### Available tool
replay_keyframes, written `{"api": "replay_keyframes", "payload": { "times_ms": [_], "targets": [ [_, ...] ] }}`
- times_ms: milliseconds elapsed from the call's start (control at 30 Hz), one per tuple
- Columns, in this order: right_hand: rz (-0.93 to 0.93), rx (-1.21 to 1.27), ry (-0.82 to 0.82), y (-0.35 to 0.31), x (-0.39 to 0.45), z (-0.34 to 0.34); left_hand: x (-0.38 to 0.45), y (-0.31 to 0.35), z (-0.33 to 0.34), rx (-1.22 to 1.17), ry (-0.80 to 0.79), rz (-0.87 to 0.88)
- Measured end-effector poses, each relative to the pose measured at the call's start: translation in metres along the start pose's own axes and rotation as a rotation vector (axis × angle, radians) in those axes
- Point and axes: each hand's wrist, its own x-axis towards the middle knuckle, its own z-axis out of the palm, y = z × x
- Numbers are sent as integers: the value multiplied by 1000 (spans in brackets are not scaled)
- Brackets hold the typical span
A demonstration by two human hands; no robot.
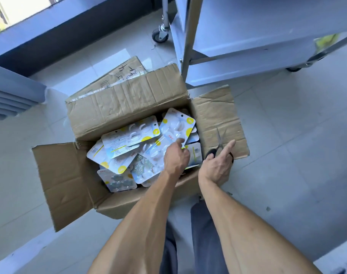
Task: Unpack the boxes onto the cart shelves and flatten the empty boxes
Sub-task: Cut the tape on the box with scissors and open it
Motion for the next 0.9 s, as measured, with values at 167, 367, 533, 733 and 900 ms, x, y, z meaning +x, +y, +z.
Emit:
{"api": "replay_keyframes", "payload": {
  "times_ms": [167, 367, 533, 733, 900],
  "targets": [
    [67, -77, -248, 3, 61, 2, 31, 47, 48, -192, -96, -27],
    [67, -124, -370, 13, 98, 3, 55, 58, 80, -313, 207, -187],
    [126, -96, -456, 20, 116, 6, 63, 63, 92, -162, 320, -227],
    [118, -110, -569, 21, 108, -6, 67, 66, 73, -417, 130, -392],
    [145, -138, -367, 4, 88, -16, 44, 38, 59, -210, 83, -281]
  ]
}}
